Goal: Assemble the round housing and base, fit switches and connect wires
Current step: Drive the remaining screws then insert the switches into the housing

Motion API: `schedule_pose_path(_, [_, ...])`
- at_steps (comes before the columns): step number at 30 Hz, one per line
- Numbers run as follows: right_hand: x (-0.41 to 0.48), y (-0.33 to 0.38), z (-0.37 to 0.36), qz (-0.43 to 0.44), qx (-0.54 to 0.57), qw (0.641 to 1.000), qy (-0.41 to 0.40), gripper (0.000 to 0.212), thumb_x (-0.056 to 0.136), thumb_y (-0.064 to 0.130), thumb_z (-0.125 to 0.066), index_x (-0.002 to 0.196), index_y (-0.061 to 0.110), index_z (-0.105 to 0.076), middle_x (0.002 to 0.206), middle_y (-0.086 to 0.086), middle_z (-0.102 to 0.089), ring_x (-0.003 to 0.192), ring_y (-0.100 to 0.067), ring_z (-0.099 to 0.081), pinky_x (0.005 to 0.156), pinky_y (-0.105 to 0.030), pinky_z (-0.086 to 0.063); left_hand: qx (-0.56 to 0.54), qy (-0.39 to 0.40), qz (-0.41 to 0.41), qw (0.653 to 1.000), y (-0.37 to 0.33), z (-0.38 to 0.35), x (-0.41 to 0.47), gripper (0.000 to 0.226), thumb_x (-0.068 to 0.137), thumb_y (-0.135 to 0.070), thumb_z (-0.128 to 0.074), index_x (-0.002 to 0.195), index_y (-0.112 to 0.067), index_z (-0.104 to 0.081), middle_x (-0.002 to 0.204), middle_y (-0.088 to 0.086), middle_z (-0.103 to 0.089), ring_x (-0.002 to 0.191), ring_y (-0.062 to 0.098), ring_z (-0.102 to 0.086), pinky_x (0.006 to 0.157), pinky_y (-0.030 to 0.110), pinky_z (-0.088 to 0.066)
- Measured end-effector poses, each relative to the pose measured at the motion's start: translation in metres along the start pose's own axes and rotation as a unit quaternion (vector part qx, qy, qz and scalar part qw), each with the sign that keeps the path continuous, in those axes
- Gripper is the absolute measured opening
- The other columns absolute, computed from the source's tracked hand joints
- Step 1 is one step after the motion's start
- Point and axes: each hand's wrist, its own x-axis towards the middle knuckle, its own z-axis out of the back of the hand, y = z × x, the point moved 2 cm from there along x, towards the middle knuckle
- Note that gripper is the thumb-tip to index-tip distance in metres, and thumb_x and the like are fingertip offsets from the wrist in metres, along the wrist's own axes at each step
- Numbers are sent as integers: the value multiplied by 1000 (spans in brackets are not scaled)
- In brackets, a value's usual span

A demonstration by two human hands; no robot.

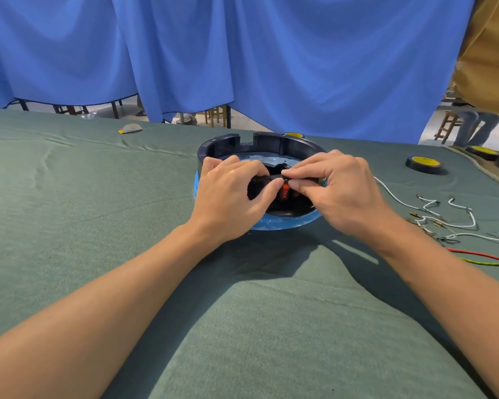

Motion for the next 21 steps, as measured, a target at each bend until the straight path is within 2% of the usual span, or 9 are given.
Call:
schedule_pose_path(7, [-5,-4,-1,4,-17,1000,1,26,84,16,-72,108,24,-75,105,8,-71,98,-13,-53,89,-23,-39,19,44,-30,998,2,3,-4,40,83,-52,-58,92,-14,-67,79,-10,-61,78,19,-58,81,36,-34])
schedule_pose_path(10, [-9,-4,-4,13,-39,999,14,35,82,19,-73,116,27,-70,112,10,-67,106,-14,-50,97,-41,-41,33,43,-33,998,1,3,-3,34,78,-43,-66,92,-12,-68,79,-11,-58,77,21,-59,80,38,-36])
schedule_pose_path(13, [-12,-1,-5,14,-51,999,7,41,79,20,-73,119,27,-68,115,8,-65,109,-17,-50,95,-51,-41,27,46,-16,998,1,3,-3,34,76,-43,-66,93,-13,-68,79,-11,-57,79,20,-58,82,35,-32])
schedule_pose_path(21, [-9,4,-7,12,-97,995,1,39,76,18,-74,115,23,-70,112,4,-67,106,-21,-51,92,-51,-42,13,46,1,999,1,2,-2,35,76,-45,-62,93,-15,-67,78,-12,-54,78,13,-50,80,28,-24])
